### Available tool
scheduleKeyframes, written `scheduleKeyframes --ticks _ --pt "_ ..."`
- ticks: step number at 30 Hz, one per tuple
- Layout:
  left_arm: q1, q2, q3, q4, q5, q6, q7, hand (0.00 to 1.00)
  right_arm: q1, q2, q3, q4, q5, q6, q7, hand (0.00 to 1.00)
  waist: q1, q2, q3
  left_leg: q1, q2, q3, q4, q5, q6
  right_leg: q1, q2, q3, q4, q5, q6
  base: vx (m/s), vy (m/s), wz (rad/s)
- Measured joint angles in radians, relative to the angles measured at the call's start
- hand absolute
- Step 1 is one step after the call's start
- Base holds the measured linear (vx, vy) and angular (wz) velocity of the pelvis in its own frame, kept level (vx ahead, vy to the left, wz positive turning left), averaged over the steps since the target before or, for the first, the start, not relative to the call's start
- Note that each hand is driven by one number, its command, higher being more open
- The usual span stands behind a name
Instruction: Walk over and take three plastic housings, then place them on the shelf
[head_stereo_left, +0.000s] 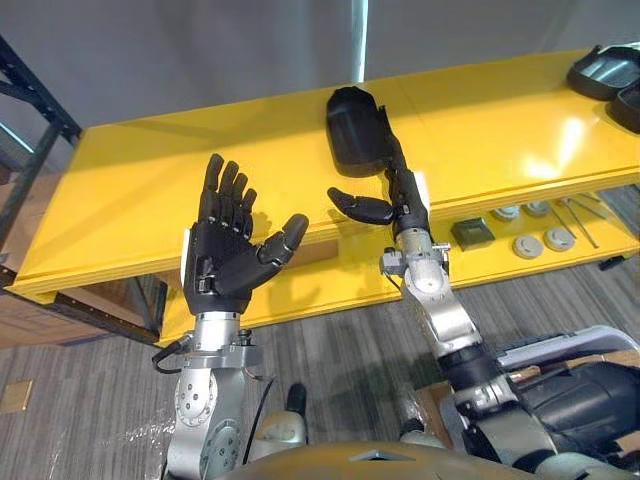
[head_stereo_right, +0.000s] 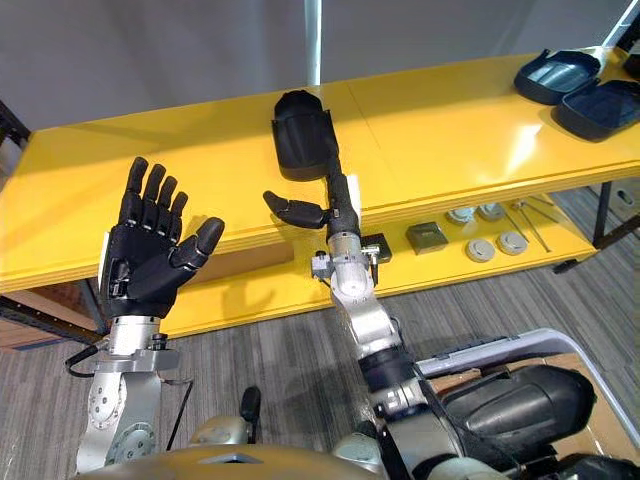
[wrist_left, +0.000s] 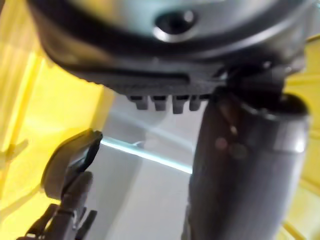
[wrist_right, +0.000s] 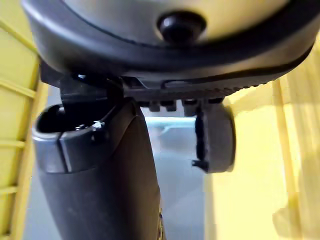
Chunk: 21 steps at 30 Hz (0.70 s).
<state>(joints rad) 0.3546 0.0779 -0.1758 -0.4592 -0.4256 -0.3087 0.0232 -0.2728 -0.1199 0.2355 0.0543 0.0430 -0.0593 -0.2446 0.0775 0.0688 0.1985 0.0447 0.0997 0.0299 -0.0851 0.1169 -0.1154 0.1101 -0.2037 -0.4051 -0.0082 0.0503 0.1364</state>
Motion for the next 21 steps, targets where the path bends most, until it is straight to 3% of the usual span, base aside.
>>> scheduleKeyframes --ticks 4,10,12,14,16,21 --pt "-0.003 0.001 0.01 0.0 0.0 -0.002 -0.013 1.0 0.164 0.0 -0.001 -0.181 0.003 -0.04 0.009 1.0 -0.019 -0.017 -0.004 0.026 0.001 0.061 0.0 -0.024 0.001 -0.006 0.001 0.057 -0.016 0.007 0.004 0.04 0.003 -0.39" --pt "-0.085 0.011 -0.023 0.01 -0.039 -0.012 -0.058 1.0 0.32 0.015 -0.074 -0.224 0.004 -0.066 0.008 1.0 -0.062 -0.07 -0.041 0.059 0.019 0.187 0.001 -0.058 -0.008 -0.054 0.021 0.18 -0.027 0.026 -0.001 0.04 -0.004 -0.59" --pt "-0.117 0.011 -0.048 0.032 -0.044 -0.01 -0.062 1.0 0.367 0.025 -0.1 -0.227 0.003 -0.066 0.004 1.0 -0.074 -0.074 -0.044 0.083 0.022 0.226 0.001 -0.07 -0.011 -0.056 0.027 0.221 -0.028 0.028 0.001 0.03 0.006 -0.68" --pt "-0.135 0.011 -0.084 0.046 -0.05 0.002 -0.077 1.0 0.458 0.042 -0.143 -0.256 0.005 -0.066 -0.001 1.0 -0.109 -0.074 -0.048 0.114 0.026 0.301 0.001 -0.092 -0.015 -0.072 0.037 0.291 -0.029 0.035 0.002 0.02 0.025 -0.91" --pt "-0.156 0.012 -0.113 0.066 -0.051 0.01 -0.08 1.0 0.52 0.041 -0.18 -0.291 0.005 -0.066 -0.004 1.0 -0.123 -0.073 -0.049 0.125 0.027 0.355 0.002 -0.105 -0.018 -0.096 0.046 0.345 -0.031 0.044 0.004 0.01 0.03 -0.98" --pt "-0.201 0.022 -0.161 0.146 -0.033 0.035 -0.045 1.0 0.689 0.045 -0.308 -0.365 0.138 -0.108 0.008 1.0 -0.225 -0.072 -0.052 0.141 0.057 0.505 0.099 -0.192 -0.038 -0.136 0.086 0.499 -0.048 0.069 0.006 0.04 -0.001 -0.98"
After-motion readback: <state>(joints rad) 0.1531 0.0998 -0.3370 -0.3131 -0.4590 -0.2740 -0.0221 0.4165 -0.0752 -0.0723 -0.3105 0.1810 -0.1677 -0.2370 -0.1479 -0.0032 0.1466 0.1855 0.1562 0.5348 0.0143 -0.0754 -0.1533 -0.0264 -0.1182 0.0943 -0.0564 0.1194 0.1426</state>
